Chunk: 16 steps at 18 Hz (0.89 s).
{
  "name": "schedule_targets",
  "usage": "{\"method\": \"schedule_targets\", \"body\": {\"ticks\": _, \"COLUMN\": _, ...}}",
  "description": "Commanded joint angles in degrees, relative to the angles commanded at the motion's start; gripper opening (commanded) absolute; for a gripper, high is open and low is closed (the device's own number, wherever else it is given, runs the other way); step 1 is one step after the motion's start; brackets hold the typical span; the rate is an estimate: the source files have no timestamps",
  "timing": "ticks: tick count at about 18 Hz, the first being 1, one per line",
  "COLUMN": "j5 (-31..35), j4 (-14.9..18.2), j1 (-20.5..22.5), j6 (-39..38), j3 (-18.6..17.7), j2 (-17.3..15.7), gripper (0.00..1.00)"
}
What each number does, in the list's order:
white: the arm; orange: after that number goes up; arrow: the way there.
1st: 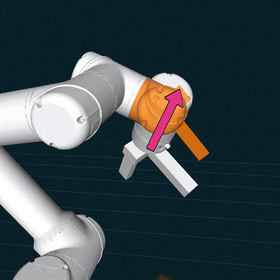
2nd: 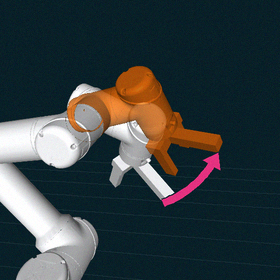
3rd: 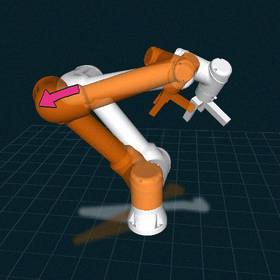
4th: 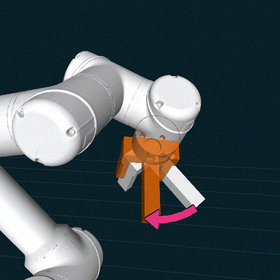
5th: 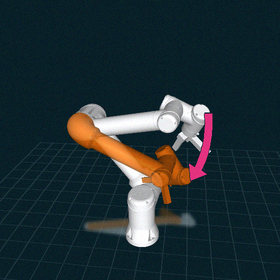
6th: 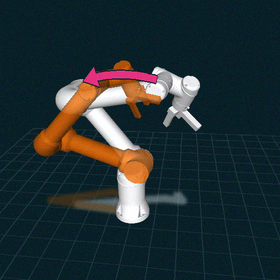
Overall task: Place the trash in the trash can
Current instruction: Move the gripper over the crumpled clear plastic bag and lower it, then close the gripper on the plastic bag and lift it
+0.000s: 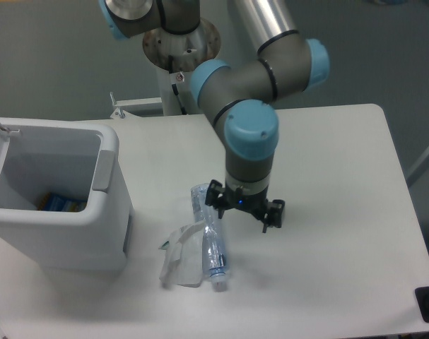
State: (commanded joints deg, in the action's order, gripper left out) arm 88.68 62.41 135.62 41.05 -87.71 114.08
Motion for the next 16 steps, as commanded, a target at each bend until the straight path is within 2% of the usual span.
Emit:
{"method": "schedule_targets", "body": {"ticks": 3, "j5": 0.09, "j4": -2.63, "j1": -2.46, "j6": -4.12, "j3": -0.18, "j2": 1.4, "gripper": 1.0}}
{"method": "schedule_targets", "body": {"ticks": 5, "j5": 0.17, "j4": -6.84, "j1": -3.78, "j6": -8.59, "j3": -0.35, "j2": 2.72, "gripper": 1.0}}
{"method": "schedule_targets", "body": {"ticks": 7, "j5": 0.17, "j4": -9.4, "j1": -4.66, "j6": -9.85, "j3": -0.61, "j2": 3.78, "gripper": 1.0}}
{"method": "schedule_targets", "body": {"ticks": 14, "j5": 0.0, "j4": -9.41, "j1": -7.74, "j6": -10.02, "j3": -1.05, "j2": 5.8, "gripper": 1.0}}
{"method": "schedule_targets", "body": {"ticks": 16, "j5": -1.14, "j4": -9.32, "j1": -9.75, "j6": -10.11, "j3": -1.58, "j2": 6.07, "gripper": 1.0}}
